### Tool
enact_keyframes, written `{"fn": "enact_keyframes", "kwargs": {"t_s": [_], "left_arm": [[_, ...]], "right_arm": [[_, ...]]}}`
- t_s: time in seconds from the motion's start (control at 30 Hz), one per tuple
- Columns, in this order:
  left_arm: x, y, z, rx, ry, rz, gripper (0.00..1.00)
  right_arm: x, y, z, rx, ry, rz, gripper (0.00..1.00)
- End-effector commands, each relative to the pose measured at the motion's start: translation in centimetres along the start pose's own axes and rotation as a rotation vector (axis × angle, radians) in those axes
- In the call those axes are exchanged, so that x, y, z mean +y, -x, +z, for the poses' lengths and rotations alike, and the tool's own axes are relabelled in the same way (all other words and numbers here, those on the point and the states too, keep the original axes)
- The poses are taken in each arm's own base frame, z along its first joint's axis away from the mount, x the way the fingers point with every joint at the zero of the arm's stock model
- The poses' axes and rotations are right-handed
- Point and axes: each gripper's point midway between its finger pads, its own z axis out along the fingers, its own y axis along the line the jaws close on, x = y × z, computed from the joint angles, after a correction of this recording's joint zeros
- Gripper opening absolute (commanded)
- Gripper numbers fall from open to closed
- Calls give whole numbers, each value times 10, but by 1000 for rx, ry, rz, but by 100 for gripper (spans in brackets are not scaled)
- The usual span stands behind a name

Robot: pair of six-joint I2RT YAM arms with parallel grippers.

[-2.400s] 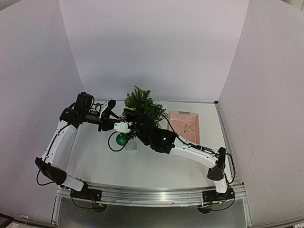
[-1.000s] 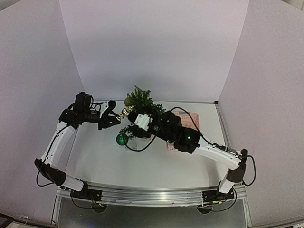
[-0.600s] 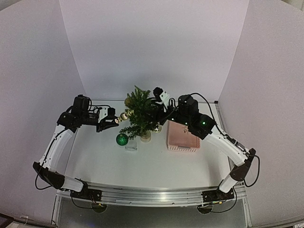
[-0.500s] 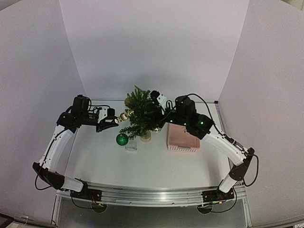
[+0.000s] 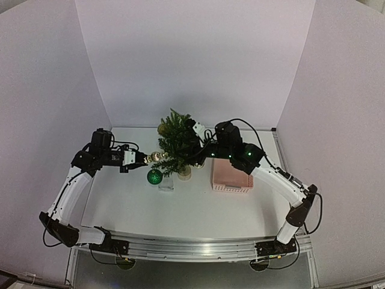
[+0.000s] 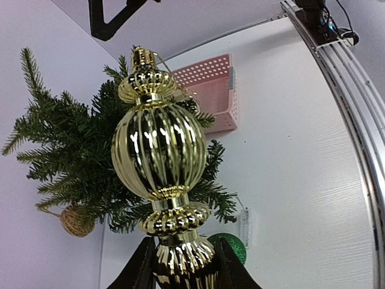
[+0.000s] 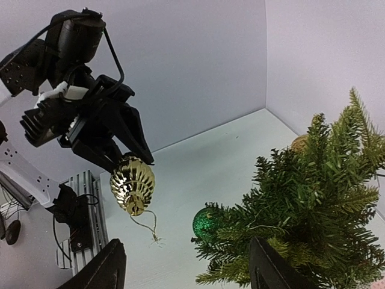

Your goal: Decorate the small christmas tree

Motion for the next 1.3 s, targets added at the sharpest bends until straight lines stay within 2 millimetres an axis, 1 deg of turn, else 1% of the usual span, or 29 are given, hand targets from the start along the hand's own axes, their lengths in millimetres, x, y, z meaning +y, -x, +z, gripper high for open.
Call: {"fn": "enact_keyframes", "kwargs": {"t_s": [0.0, 0.13, 0.23, 0.33, 0.4, 0.5, 0.67, 0.73, 0.83, 0.93, 1.03, 1.17, 1.27], "left_arm": [[7, 17, -12, -44, 120, 263, 10], [0, 10, -10, -26, 121, 388, 10], [2, 6, -9, -10, 136, 405, 10], [11, 0, -7, 21, 163, 327, 10], [21, -5, -6, 49, 183, 267, 8], [34, -14, -3, 74, 203, 186, 7], [53, -19, 0, 70, 231, 103, 7], [62, -18, 1, 60, 247, 67, 7], [76, -12, -1, 32, 268, -4, 7], [88, -11, -6, 15, 290, -86, 8], [99, -22, -10, 25, 308, -173, 8], [101, -39, -9, 57, 309, -231, 8], [100, -47, -7, 68, 305, -266, 8]], "right_arm": [[15, 1, 1, 3, 105, 5, 66], [15, -8, 8, 26, 121, 14, 66], [12, -13, 11, 41, 111, 30, 66], [8, -11, 7, 34, 73, 30, 66], [1, -9, 0, 24, 21, 26, 66], [-8, 0, -15, -3, -54, 22, 68], [-15, 9, -34, -36, -128, 30, 69], [-21, 7, -40, -37, -166, 32, 70], [-24, 4, -45, -34, -193, 36, 70], [-25, 2, -47, -32, -204, 35, 70], [-27, 1, -49, -32, -215, 30, 70], [-27, 0, -46, -26, -212, 25, 71], [-27, -1, -45, -24, -209, 24, 71]]}}
